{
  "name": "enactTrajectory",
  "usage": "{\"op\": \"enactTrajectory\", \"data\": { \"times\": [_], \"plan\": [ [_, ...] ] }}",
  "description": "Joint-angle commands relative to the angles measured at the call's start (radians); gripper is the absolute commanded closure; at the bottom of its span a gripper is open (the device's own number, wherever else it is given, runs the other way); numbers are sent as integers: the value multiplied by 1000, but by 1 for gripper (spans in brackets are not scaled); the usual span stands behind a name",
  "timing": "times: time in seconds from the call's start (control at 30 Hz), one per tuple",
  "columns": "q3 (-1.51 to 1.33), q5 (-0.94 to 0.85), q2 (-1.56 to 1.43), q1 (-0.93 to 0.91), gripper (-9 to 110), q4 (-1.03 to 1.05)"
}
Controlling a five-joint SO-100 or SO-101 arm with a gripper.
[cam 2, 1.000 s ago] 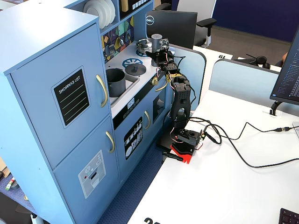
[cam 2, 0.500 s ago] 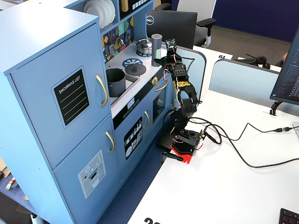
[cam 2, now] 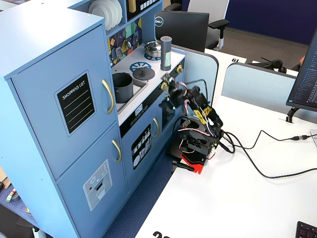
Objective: Put salt in the gray recipient
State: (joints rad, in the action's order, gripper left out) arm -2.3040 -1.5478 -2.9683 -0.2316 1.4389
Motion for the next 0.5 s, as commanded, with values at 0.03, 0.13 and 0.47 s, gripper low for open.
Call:
{"op": "enactTrajectory", "data": {
  "times": [0.03,0.13,0.47],
  "plan": [
    [-324,34,-87,100,101,-129],
    [-509,29,-130,114,101,-247],
    [-811,29,-213,150,100,-308]
  ]
}}
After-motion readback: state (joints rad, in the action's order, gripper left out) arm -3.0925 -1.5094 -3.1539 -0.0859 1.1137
